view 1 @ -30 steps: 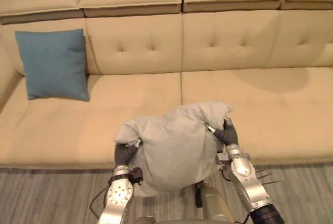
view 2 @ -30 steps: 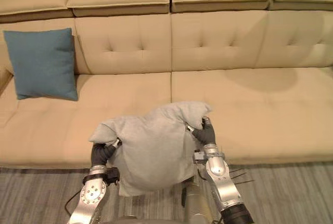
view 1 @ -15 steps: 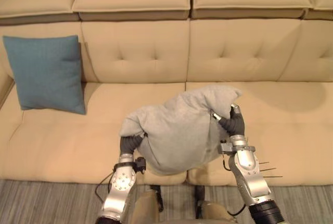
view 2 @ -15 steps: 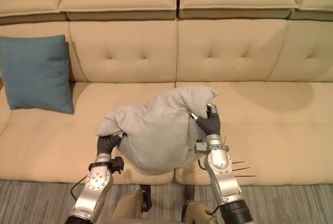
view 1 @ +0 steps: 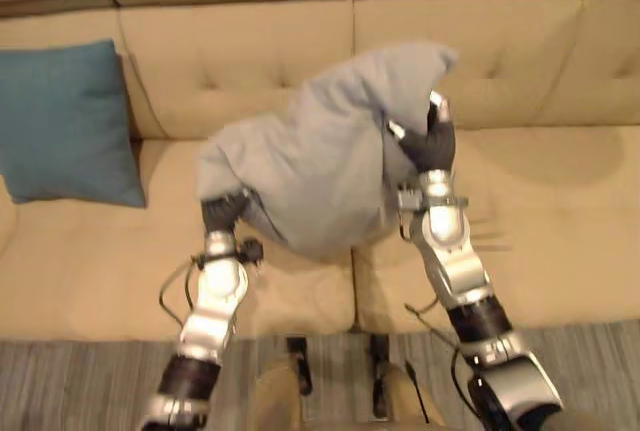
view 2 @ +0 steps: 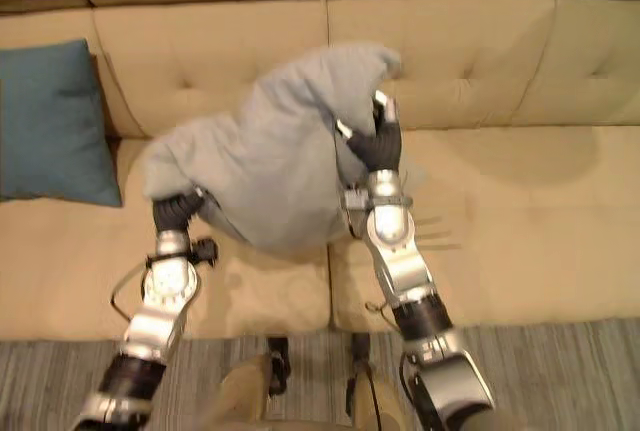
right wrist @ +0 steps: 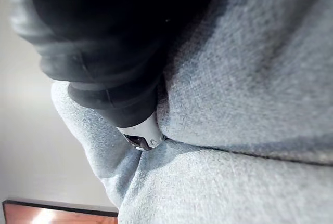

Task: Pick up cushions and gather them together orderly.

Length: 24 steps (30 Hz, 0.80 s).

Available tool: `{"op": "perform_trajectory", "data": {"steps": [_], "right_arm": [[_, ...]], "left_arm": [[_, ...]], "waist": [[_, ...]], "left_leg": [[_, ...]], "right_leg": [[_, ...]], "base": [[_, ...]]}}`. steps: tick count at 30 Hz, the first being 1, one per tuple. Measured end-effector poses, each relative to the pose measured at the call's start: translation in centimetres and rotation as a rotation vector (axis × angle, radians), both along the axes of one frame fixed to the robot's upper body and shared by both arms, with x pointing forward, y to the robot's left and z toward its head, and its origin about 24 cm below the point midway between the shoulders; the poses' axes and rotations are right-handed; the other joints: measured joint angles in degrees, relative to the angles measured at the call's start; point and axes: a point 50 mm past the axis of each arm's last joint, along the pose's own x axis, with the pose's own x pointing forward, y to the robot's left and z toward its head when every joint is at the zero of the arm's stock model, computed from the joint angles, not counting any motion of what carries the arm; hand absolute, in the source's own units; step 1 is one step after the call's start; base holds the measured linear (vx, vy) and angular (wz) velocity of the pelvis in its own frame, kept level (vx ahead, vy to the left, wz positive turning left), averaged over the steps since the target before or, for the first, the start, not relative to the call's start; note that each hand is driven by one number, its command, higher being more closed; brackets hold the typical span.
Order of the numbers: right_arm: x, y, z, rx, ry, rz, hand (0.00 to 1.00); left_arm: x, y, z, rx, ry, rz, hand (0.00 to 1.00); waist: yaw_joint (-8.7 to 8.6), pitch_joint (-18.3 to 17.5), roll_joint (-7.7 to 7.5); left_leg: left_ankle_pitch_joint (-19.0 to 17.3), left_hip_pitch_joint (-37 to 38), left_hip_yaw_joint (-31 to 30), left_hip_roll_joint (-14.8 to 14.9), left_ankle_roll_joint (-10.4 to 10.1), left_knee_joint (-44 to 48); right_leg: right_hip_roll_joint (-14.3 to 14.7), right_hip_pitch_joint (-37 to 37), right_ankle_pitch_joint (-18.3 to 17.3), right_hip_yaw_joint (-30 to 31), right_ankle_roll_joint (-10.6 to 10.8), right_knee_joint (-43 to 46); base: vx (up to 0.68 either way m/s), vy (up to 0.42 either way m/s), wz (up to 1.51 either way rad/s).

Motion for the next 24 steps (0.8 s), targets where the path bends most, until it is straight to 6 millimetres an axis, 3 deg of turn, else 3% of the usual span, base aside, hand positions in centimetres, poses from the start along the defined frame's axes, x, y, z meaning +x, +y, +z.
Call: {"op": "perform_trajectory", "data": {"steps": [1,2,4,5,8,10,15,19,20,24], "right_arm": [[0.8,0.3,1.3,0.0,-0.025,-0.019,1.0],[1.1,0.2,1.7,0.003,-0.031,-0.031,1.0],[2.3,-0.5,2.8,0.041,-0.028,-0.097,1.0],[2.6,-0.6,3.1,0.053,-0.027,-0.111,1.0],[3.6,-1.0,5.3,0.098,-0.055,-0.184,1.0],[3.9,-1.2,6.5,0.136,-0.068,-0.21,1.0],[4.4,-2.0,10.0,0.155,-0.128,-0.283,1.0],[4.6,-2.6,12.9,0.158,-0.175,-0.32,1.0],[4.4,-3.0,13.6,0.161,-0.198,-0.339,0.0],[4.1,-3.5,14.6,0.185,-0.223,-0.354,0.0]], "left_arm": [[1.5,0.3,2.2,0.002,-0.064,0.04,1.0],[2.0,0.3,2.9,0.0,-0.085,0.052,1.0],[3.7,0.1,6.6,-0.009,-0.193,0.09,1.0],[3.9,0.1,7.4,-0.009,-0.217,0.098,1.0],[5.3,-0.1,13.2,0.003,-0.366,0.133,1.0],[6.0,-0.3,15.7,0.011,-0.405,0.141,1.0],[7.4,-0.8,18.5,0.007,-0.409,0.145,1.0],[8.2,-1.2,20.2,-0.022,-0.392,0.119,1.0],[8.3,-1.6,20.7,-0.038,-0.394,0.098,0.0],[8.0,-1.7,21.9,-0.086,-0.424,0.082,0.0]], "waist": [[0.43,1.12,-0.11],[0.61,1.62,-0.05],[1.36,3.14,0.0],[1.39,3.85,0.02],[1.4,7.55,0.04],[1.34,9.05,0.1],[0.87,12.01,0.16],[-0.62,13.62,0.2],[-0.71,13.69,0.23],[-1.01,14.5,0.63]], "left_leg": [[0.49,-1.35,-0.3,0.43,-0.21,0.56],[0.7,-1.63,-0.5,0.43,-0.19,0.55],[2.12,-3.31,-1.24,0.42,-0.29,-0.12],[2.39,-3.45,-1.38,0.43,-0.27,-0.2],[4.75,-5.85,-1.42,0.09,0.05,-1.79],[6.26,-7.17,-1.38,-0.37,0.15,-3.47],[9.53,-9.53,-0.99,-1.15,0.19,-7.63],[11.45,-12.06,-1.18,-1.45,0.07,-10.31],[11.67,-13.8,-1.06,-1.44,-0.21,-10.33],[11.71,-15.33,-0.9,-1.21,-0.2,-10.39]], "right_leg": [[0.42,-0.95,0.64,-0.22,-0.41,0.0],[0.45,-1.17,0.65,-0.33,-0.4,0.01],[0.66,-3.02,0.87,-0.68,-0.41,0.51],[0.67,-3.28,0.87,-0.77,-0.41,0.76],[0.54,-7.25,0.97,-0.86,-0.41,2.75],[0.39,-9.47,1.43,-0.83,-0.33,3.07],[0.36,-13.91,2.54,-0.62,-0.45,3.08],[0.35,-17.5,3.04,-0.69,-0.5,3.07],[0.39,-19.34,3.34,-0.5,-0.49,3.05],[0.35,-20.98,3.45,-0.3,-0.52,3.05]], "base": [[-0.17,-0.078,0.07],[-0.14,-0.067,0.08],[-0.11,-0.062,0.14],[-0.12,-0.066,0.09],[-0.11,-0.049,0.06],[-0.08,-0.033,0.04],[-0.06,-0.03,0.0],[-0.02,-0.018,0.01],[-0.01,-0.016,-0.06],[0.01,-0.009,-0.05]]}}
